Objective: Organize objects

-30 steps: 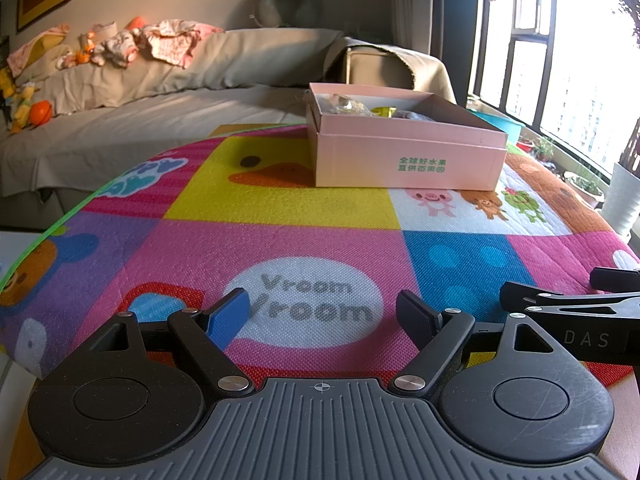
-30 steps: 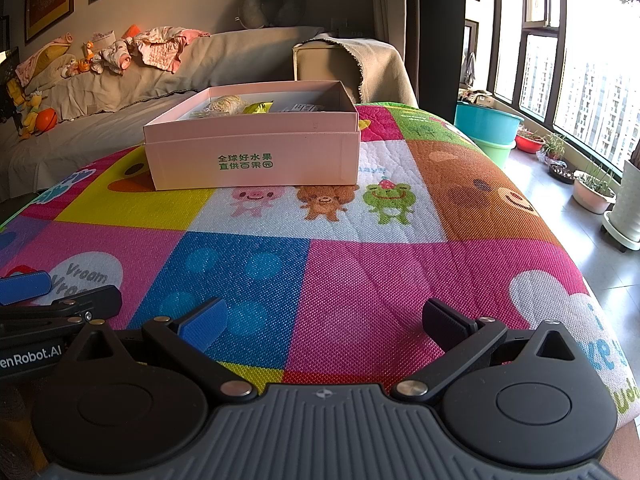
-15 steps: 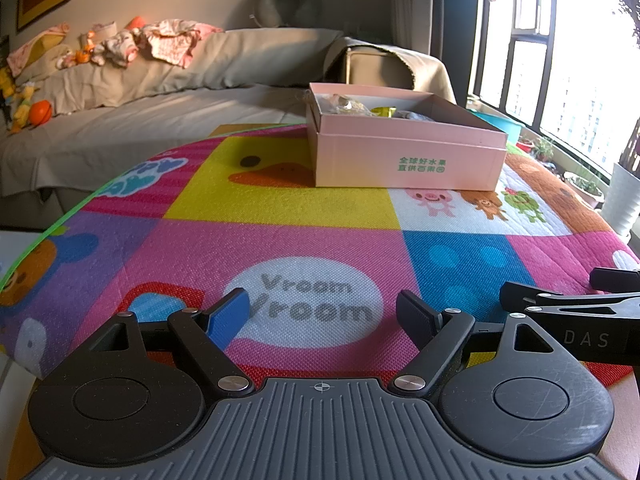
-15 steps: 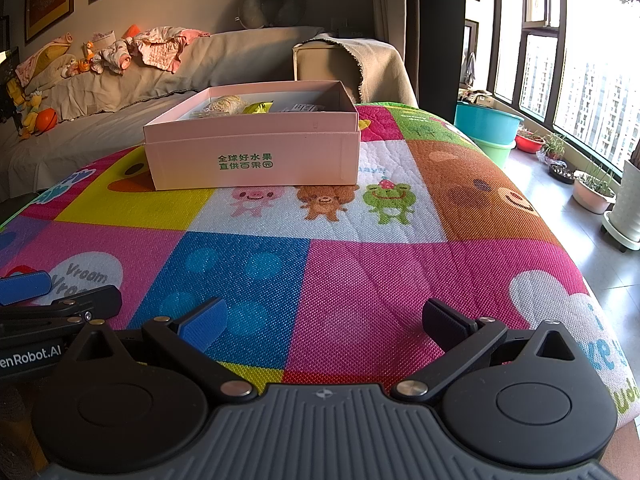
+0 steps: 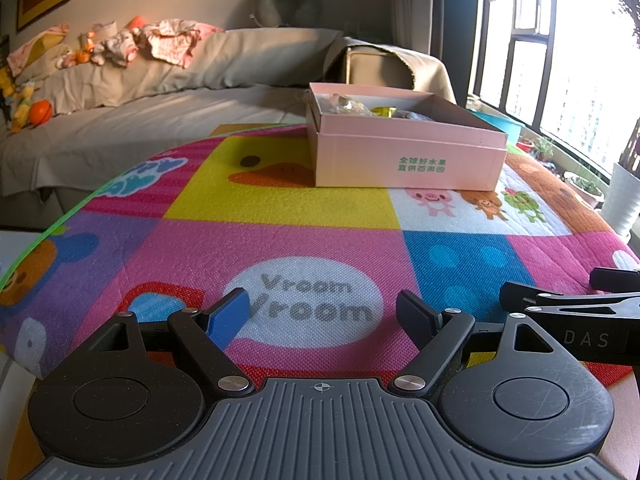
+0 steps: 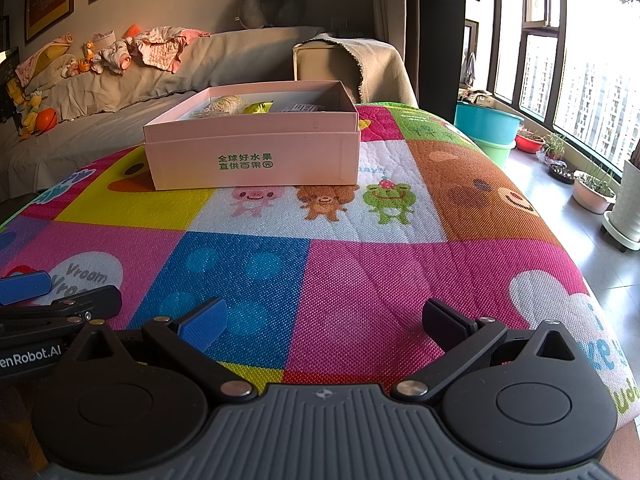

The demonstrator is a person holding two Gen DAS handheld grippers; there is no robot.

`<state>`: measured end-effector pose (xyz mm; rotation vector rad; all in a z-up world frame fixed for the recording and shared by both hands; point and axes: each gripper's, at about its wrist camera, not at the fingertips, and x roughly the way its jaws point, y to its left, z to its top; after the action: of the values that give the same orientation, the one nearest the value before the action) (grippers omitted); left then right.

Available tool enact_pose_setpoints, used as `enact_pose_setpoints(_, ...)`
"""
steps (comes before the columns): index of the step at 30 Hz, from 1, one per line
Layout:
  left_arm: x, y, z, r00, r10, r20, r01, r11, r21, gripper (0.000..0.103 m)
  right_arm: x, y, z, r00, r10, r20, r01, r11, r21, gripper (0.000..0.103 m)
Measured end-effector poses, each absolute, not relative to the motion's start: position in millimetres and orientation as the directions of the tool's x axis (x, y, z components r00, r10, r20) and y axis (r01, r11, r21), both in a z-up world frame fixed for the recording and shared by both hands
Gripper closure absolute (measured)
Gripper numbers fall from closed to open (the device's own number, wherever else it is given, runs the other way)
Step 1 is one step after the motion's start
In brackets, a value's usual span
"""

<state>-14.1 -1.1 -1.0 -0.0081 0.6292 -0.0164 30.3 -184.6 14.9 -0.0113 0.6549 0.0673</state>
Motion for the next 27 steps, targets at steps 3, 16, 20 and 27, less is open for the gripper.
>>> enact_pose_setpoints(3,-14.4,-4.6,-1.3,0.808,-0.012,-0.589,0.013,1.000,-0.003,0.017,30.2,-184.6,15.0,0.791,0.059,-0.609,-0.066,0.998,0.011,0.000)
enact_pose_setpoints(16,-16.1,-7.8,-1.0,0.807,-0.009,-0.590,0.013,1.000,0.002,0.016,30.0,-184.4,15.0,0.791,0.059,-0.609,-0.066,0.998,0.011,0.000)
enact_pose_setpoints(20,-15.4,-6.3,-0.7,0.807,-0.012,-0.590,0.014,1.000,-0.002,0.016,30.1,-184.5,15.0,0.791,0.059,-0.609,-0.066,0.998,0.011,0.000)
enact_pose_setpoints(27,-15.9,-4.2,0.3,0.808,-0.025,-0.589,0.024,1.000,-0.009,0.017,30.2,-184.5,14.9,0.791,0.059,-0.609,-0.066,0.998,0.011,0.000)
